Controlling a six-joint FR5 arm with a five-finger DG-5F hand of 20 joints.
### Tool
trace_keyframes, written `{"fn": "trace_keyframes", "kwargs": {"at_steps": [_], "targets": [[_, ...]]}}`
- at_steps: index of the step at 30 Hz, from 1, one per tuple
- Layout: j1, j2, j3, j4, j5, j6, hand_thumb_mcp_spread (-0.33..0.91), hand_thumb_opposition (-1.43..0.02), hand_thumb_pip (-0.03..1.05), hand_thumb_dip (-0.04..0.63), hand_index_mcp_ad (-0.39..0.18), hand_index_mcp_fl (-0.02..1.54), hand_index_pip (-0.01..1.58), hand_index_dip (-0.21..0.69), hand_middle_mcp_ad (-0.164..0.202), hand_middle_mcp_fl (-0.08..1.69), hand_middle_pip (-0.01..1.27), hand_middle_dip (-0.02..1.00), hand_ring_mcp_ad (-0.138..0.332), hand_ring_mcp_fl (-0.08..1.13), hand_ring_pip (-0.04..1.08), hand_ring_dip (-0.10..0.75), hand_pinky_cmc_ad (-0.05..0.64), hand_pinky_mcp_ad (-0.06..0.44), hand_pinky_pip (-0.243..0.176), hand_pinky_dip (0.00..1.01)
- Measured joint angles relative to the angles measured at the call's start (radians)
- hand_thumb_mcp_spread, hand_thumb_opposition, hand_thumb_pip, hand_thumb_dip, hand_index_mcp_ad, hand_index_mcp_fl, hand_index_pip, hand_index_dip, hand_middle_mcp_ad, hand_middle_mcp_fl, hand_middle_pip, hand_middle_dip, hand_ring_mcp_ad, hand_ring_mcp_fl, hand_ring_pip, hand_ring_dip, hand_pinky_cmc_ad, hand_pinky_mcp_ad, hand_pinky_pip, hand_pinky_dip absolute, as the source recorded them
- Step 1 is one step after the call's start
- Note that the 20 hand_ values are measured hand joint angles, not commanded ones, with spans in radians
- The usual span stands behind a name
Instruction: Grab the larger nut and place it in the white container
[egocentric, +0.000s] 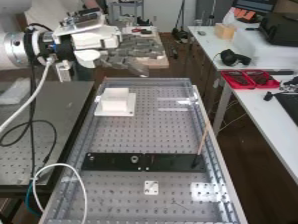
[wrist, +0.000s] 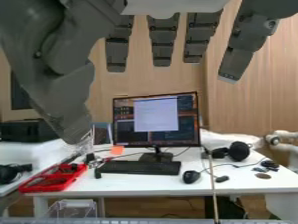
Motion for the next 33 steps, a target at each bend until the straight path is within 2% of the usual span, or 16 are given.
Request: {"fn": "trace_keyframes", "kwargs": {"at_steps": [33], "targets": [[0.008, 0.004, -0.006, 0.012, 0.003, 0.0, 0.22, -0.84, 0.73, 0.19, -0.206, 0.0, 0.48, -0.14, 0.077, 0.0, 0.14, 0.22, 0.134, 0.0, 0.1, 0.087, 0.326, 0.297, -0.112, 0.62]]}}
